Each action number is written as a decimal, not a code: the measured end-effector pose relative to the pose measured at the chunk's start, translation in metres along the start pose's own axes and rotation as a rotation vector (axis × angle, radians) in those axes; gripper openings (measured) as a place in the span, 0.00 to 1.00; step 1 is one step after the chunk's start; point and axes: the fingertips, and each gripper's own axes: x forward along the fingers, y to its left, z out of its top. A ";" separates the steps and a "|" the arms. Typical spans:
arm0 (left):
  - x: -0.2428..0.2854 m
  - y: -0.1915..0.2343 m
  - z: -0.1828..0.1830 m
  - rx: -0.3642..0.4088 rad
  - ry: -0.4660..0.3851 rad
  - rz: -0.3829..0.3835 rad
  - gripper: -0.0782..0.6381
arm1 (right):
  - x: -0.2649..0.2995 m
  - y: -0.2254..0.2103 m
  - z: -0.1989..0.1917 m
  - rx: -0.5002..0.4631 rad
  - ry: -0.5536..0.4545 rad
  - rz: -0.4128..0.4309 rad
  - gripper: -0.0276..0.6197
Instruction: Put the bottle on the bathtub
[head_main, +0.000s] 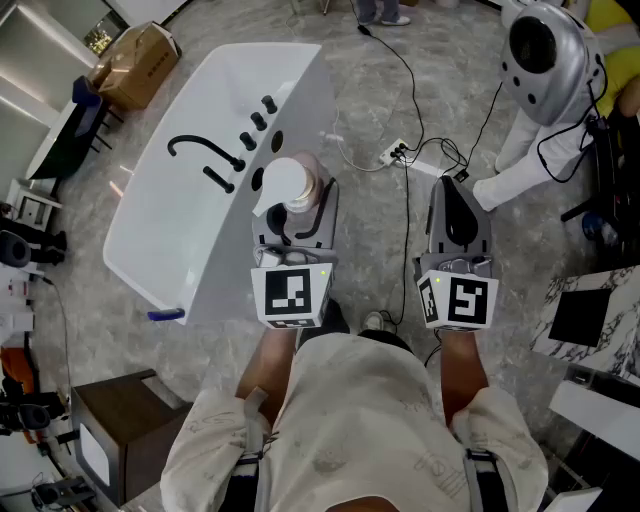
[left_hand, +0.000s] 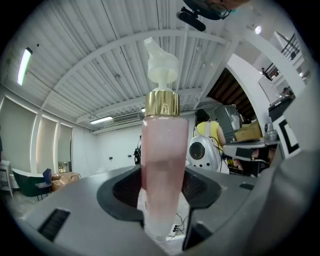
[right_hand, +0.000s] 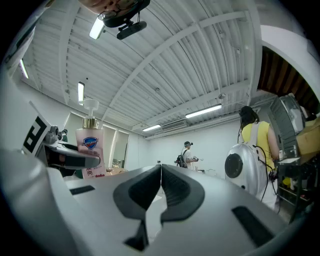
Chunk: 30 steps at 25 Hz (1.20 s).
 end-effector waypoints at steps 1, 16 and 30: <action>0.000 0.001 0.000 -0.003 0.000 0.004 0.42 | 0.001 -0.001 0.001 0.001 0.000 0.000 0.03; 0.041 0.053 -0.021 -0.056 0.003 0.037 0.42 | 0.070 0.024 -0.014 0.017 0.012 0.031 0.03; 0.091 0.171 -0.070 -0.121 0.051 0.104 0.42 | 0.192 0.104 -0.044 0.019 0.069 0.139 0.03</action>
